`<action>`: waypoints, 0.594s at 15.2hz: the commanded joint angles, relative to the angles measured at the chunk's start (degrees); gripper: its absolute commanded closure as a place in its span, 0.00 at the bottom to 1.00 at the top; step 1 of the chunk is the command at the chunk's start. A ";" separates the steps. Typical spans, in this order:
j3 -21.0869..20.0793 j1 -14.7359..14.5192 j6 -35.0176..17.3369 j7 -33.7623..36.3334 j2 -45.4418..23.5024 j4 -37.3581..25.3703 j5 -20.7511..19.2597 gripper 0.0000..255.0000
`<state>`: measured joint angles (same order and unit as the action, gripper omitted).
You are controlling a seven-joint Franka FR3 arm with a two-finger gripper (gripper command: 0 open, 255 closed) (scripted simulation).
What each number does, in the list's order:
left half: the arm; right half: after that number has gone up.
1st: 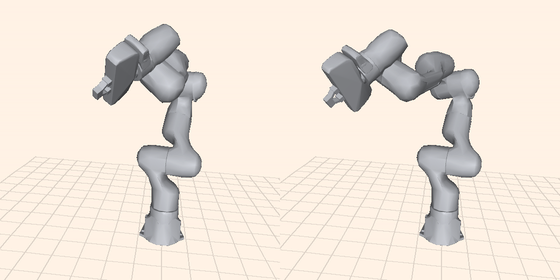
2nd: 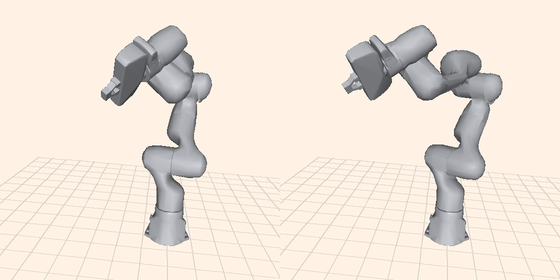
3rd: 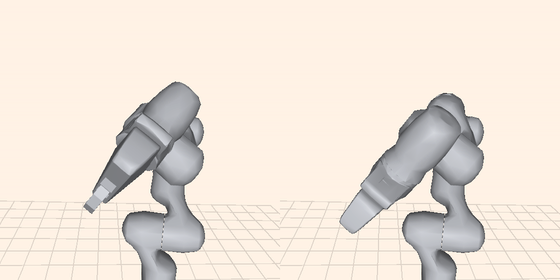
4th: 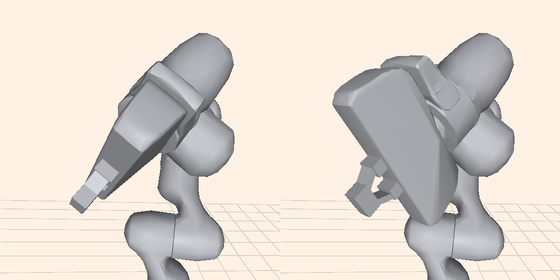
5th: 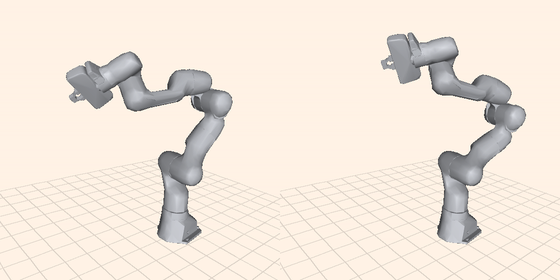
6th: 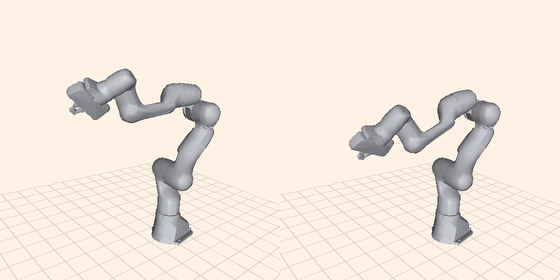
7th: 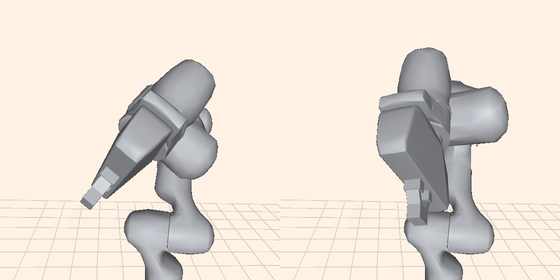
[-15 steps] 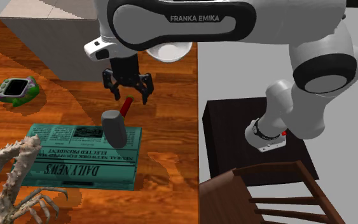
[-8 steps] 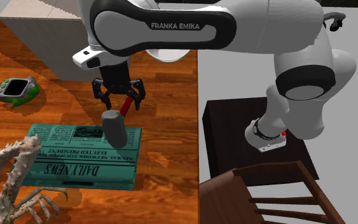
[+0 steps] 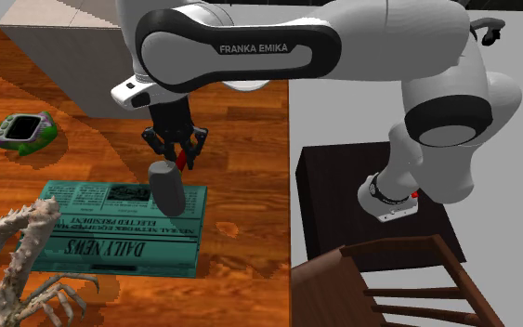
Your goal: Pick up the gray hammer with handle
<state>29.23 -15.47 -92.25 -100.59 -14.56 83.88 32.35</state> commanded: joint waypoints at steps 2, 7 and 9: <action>-0.01 -0.02 -0.03 0.00 0.01 0.06 -0.01 1.00; 0.03 0.18 0.75 0.23 -0.18 -0.91 0.06 1.00; 0.08 0.47 2.24 0.81 -0.44 -2.75 0.16 1.00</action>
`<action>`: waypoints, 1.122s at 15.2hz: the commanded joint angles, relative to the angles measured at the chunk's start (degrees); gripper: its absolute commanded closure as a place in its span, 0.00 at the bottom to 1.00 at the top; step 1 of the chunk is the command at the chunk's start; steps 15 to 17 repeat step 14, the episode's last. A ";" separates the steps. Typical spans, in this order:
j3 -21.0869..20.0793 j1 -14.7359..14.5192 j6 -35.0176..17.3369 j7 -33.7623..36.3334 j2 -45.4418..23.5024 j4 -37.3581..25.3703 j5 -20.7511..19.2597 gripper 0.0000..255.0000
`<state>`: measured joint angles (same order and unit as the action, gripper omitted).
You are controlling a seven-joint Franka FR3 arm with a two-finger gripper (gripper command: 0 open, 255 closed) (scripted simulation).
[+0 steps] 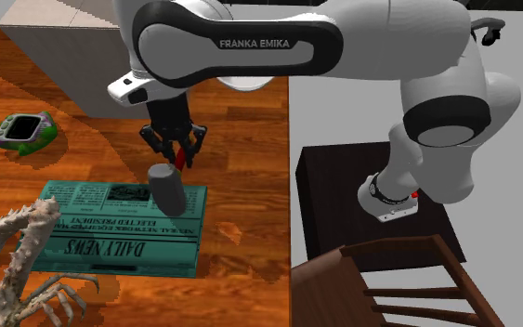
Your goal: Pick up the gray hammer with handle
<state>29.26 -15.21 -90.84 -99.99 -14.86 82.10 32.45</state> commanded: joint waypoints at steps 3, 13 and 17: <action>0.12 0.72 3.14 1.08 -0.65 -3.90 0.31 1.00; 0.17 3.12 10.95 3.87 -3.46 -14.73 2.05 1.00; 0.16 3.12 10.94 3.87 -3.46 -14.72 2.04 1.00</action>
